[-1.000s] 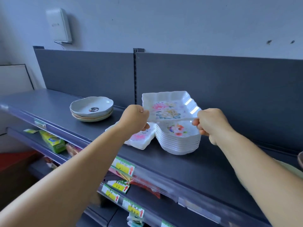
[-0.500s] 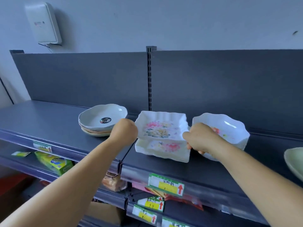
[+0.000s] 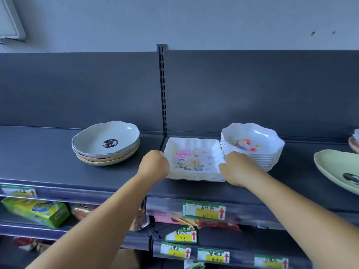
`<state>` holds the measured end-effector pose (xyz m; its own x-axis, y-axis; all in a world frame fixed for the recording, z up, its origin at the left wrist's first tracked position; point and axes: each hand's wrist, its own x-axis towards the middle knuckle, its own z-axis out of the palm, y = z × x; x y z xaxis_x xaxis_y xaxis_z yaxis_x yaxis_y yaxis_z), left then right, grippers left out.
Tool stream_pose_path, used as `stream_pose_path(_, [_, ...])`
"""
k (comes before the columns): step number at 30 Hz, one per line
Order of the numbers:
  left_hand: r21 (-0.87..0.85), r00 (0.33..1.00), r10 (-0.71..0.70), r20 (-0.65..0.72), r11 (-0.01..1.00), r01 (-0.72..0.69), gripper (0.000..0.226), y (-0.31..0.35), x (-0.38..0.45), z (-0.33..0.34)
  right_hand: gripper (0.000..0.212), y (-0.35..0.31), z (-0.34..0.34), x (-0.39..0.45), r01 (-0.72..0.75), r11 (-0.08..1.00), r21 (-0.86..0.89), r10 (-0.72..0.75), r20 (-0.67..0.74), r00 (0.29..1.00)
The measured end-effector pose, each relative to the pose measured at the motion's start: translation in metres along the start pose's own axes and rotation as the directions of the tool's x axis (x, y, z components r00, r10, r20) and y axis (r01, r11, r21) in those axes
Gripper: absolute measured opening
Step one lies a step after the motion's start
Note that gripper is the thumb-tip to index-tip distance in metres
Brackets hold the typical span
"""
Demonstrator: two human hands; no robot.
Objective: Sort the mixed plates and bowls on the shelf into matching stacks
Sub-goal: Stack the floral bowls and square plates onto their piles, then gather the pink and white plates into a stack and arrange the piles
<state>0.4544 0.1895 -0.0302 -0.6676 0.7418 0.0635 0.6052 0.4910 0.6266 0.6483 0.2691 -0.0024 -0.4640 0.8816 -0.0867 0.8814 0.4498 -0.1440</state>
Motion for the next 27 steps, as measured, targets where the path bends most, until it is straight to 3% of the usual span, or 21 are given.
stream_pose_path(4, [-0.048,0.999,0.000,0.035,0.999,0.001,0.037,-0.003,0.001,0.004,0.023,0.001,0.008,0.004,-0.046,0.998,0.039,0.045,0.039,0.998])
stream_pose_path(8, [-0.080,0.999,-0.010,0.032,0.997,0.012,0.036,0.003,0.002,0.009,0.037,0.001,0.009,0.011,-0.111,0.980,0.167,0.117,-0.027,0.993])
stream_pose_path(14, [-0.131,1.000,-0.003,0.020,0.991,0.006,0.037,0.015,0.012,0.019,0.039,0.013,0.014,0.026,-0.135,0.949,0.286,0.184,-0.150,0.971])
stream_pose_path(19, [0.056,0.999,0.038,0.014,0.998,-0.039,0.034,0.025,0.014,0.023,0.042,0.020,0.015,0.017,-0.075,0.965,0.250,0.129,-0.208,0.970])
stream_pose_path(22, [0.228,0.988,0.155,-0.014,0.962,-0.147,0.019,0.032,0.006,0.025,0.037,0.024,0.019,0.005,-0.013,0.983,0.183,0.059,-0.249,0.967])
stream_pose_path(25, [0.329,0.950,0.311,-0.040,0.902,-0.281,0.026,0.046,-0.007,0.030,0.022,0.032,0.019,-0.005,0.051,0.991,0.126,-0.015,-0.268,0.963])
stream_pose_path(27, [0.335,0.919,0.392,-0.032,0.871,-0.360,0.028,0.060,-0.020,0.034,0.025,0.040,0.018,-0.012,0.082,0.994,0.071,-0.062,-0.249,0.966])
